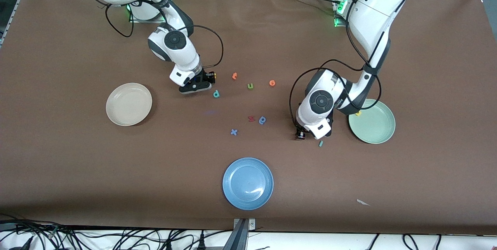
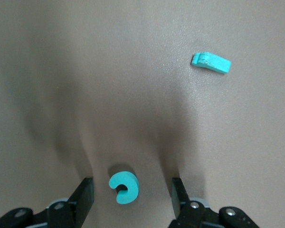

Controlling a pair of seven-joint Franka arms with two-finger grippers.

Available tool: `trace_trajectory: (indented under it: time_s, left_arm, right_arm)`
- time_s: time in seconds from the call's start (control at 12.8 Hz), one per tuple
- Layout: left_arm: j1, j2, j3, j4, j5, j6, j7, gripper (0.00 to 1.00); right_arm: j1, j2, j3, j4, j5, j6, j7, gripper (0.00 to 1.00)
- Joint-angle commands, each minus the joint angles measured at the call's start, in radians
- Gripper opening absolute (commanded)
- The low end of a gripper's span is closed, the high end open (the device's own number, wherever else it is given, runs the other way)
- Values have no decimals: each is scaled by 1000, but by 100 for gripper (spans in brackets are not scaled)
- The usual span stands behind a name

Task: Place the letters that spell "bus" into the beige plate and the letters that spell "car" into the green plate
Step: 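Grasp the yellow s with the right gripper while the left gripper grasps c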

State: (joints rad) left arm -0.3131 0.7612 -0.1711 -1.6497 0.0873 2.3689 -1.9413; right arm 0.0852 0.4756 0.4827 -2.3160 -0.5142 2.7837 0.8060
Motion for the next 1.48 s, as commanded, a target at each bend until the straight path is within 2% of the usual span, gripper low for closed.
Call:
trace_trajectory:
  time_s: [0.0,0.31,0.47,0.78,1.09,1.4]
  left_arm:
    - [-9,6,10,-1,34,16,-33,71]
    - [-8,6,10,-1,32,16,-33,67]
    - [-6,6,10,-1,34,16,-33,60]
    - [-1,4,10,1,34,16,-31,43]
    - [-1,4,10,1,34,15,-28,32]
    - [0,0,10,4,34,10,-18,21]
  right_arm:
    - [11,-9,-9,-37,-21,11,21,47]
    - [11,-14,-9,-43,-23,11,18,27]
    - [11,-26,-9,-43,-23,5,15,22]
    - [5,-90,-9,-39,-21,-55,-2,21]
    - [-15,-172,-7,-39,-20,-131,-22,21]
    - [-110,-259,-7,-43,14,-237,-232,21]
